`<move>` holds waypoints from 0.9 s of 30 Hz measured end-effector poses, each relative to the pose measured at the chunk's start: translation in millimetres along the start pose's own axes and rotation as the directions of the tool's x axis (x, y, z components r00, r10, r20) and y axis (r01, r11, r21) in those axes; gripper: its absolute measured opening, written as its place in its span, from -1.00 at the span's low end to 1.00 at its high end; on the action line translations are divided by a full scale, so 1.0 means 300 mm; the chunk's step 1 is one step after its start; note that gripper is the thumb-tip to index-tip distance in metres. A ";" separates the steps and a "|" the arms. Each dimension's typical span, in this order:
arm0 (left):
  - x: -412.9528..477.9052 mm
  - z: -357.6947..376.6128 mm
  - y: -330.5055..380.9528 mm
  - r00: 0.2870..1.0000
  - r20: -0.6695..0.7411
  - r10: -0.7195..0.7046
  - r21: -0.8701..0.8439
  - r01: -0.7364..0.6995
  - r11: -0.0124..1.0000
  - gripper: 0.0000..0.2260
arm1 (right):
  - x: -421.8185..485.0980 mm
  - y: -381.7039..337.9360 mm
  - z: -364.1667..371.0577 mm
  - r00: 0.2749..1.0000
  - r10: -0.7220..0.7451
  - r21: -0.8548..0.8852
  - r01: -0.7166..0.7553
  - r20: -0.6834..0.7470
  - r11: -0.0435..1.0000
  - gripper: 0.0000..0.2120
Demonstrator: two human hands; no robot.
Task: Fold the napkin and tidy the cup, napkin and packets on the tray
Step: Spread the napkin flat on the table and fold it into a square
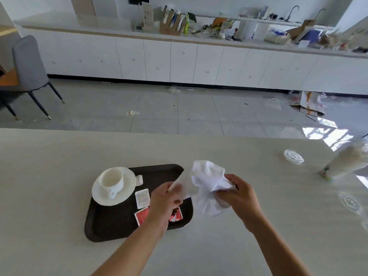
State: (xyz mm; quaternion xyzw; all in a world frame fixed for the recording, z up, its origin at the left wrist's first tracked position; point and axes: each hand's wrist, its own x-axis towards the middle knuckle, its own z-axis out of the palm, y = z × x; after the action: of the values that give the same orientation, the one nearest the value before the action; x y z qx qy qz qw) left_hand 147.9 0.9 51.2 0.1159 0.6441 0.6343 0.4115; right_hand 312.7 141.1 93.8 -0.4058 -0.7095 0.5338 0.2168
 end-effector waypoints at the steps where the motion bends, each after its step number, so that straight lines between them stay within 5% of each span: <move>1: 0.008 0.048 0.001 0.998 -0.058 0.016 0.023 -0.014 1.000 -0.93 | -0.003 0.012 -0.054 1.000 0.013 0.006 -0.013 -0.021 1.000 -0.74; 13: 0.057 0.413 -0.122 0.996 -0.082 0.028 0.019 -0.026 0.999 -0.81 | 0.071 0.304 -0.482 0.980 0.175 0.039 -0.172 -0.093 0.984 -0.57; 17: 0.086 0.424 -0.221 0.983 -0.182 -0.012 0.260 0.060 0.964 -0.85 | 0.096 0.457 -0.529 0.909 0.250 -0.043 -0.280 -0.334 0.959 -0.45; 20: 0.065 0.394 -0.283 0.994 -0.106 -0.007 0.679 0.078 0.730 -0.82 | 0.076 0.567 -0.545 0.851 0.352 -0.121 -0.426 -0.390 0.896 -0.61; 23: 0.043 0.380 -0.301 0.999 -0.049 0.022 0.837 0.029 0.546 -0.77 | 0.050 0.595 -0.514 0.869 0.340 -0.133 -0.409 -0.361 0.903 -0.91; 25: 0.044 0.385 -0.293 0.974 -0.109 0.198 0.886 0.005 0.464 -0.77 | 0.047 0.578 -0.478 0.909 0.314 -0.235 -0.380 -0.274 0.895 -0.60; 27: 0.067 0.389 -0.289 0.912 -0.026 0.409 0.919 -0.139 0.370 -0.79 | 0.042 0.555 -0.416 0.956 0.244 -0.478 -0.291 -0.161 0.829 -0.39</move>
State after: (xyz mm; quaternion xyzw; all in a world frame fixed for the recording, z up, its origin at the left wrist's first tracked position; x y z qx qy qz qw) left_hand 246.6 83.9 -18.9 0.3433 0.8991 0.2573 0.0870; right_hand 455.2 240.8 -21.2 -0.5675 -0.7478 0.3391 0.0611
